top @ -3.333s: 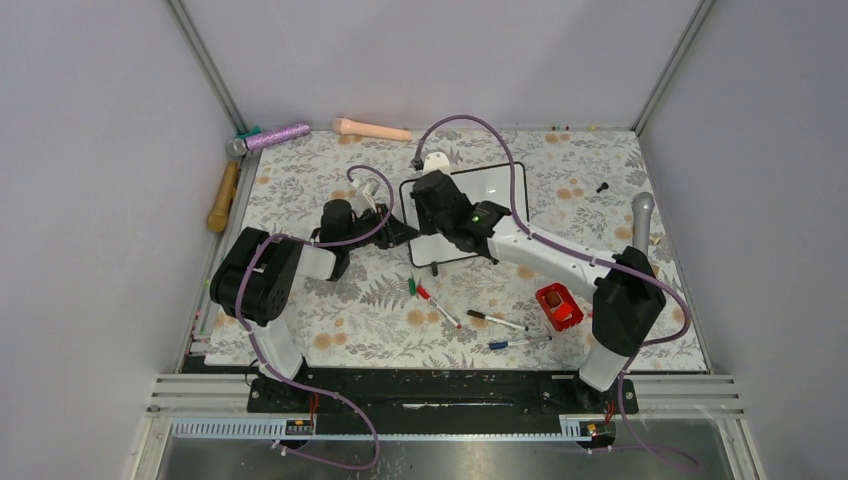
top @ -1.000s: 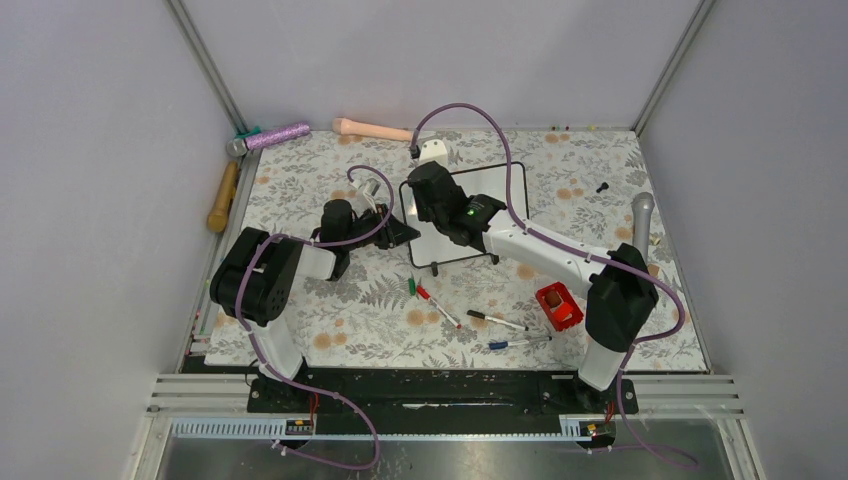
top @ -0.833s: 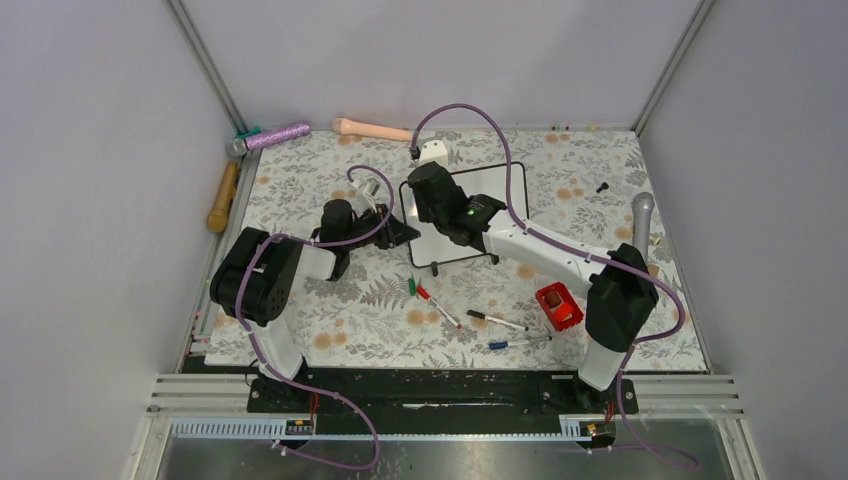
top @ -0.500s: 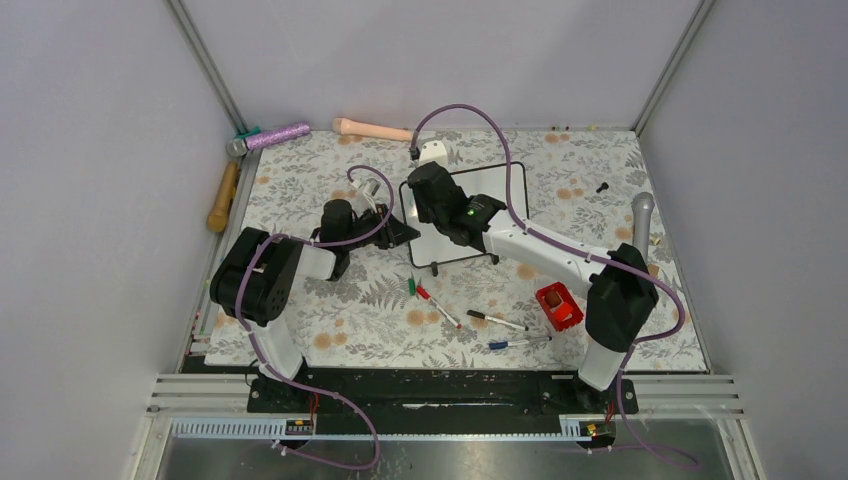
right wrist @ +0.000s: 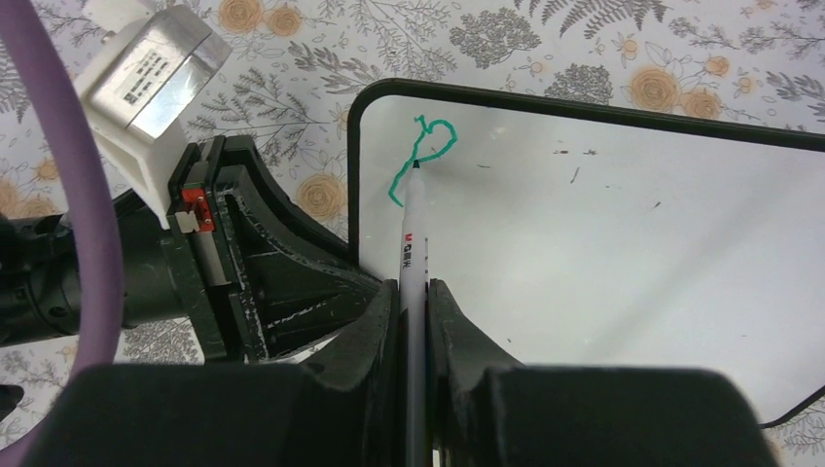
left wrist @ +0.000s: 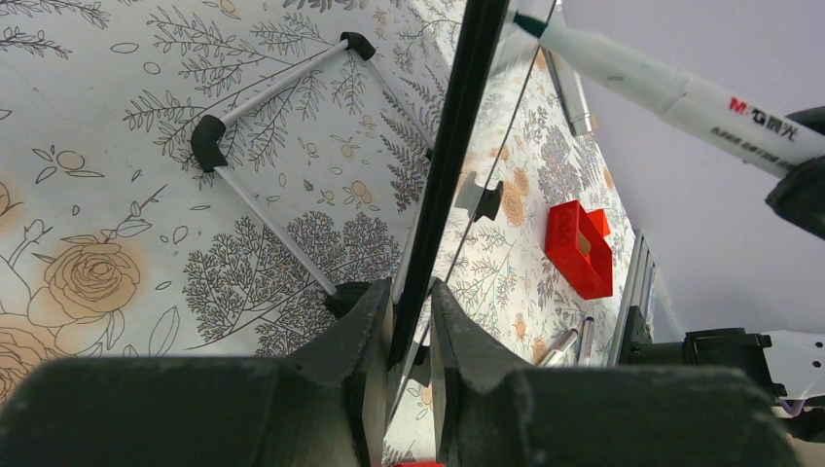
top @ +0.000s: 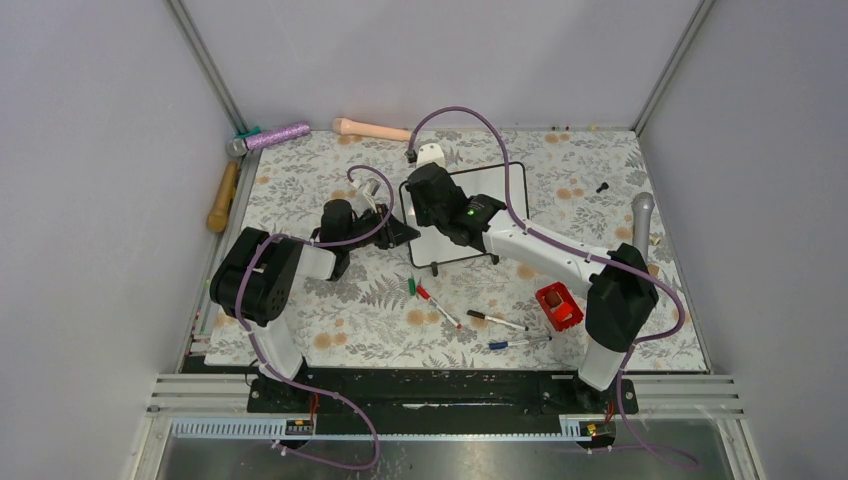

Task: Write a sentence on the whiteboard

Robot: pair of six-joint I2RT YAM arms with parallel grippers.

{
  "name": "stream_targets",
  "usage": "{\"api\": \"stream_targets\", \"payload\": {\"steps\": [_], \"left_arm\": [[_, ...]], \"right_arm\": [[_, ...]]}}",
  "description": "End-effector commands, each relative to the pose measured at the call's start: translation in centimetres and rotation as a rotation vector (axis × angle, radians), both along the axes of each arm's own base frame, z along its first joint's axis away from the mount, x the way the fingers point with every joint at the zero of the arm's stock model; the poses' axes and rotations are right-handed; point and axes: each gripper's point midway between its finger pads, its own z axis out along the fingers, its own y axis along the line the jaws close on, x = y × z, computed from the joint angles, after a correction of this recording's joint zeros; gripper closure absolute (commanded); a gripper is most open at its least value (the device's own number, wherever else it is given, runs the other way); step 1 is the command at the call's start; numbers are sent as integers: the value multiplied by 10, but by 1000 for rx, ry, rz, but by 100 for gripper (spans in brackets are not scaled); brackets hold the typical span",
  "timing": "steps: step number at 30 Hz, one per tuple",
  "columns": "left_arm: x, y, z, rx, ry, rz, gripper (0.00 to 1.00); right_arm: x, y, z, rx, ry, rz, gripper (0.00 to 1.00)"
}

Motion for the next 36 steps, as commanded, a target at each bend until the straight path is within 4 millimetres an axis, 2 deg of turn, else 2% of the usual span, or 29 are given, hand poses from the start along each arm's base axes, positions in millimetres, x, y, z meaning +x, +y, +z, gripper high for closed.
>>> {"api": "stream_targets", "payload": {"steps": [1, 6, 23, 36], "left_arm": [[13, 5, 5, 23, -21, 57, 86], [14, 6, 5, 23, -20, 59, 86], [13, 6, 4, 24, -19, 58, 86], [13, 6, 5, 27, -21, 60, 86]], "right_arm": [[-6, 10, 10, 45, -2, 34, 100], [-5, 12, 10, 46, -1, 43, 100], [-6, -7, -2, -43, 26, -20, 100], [-8, -13, 3, -48, 19, -30, 100]]}}
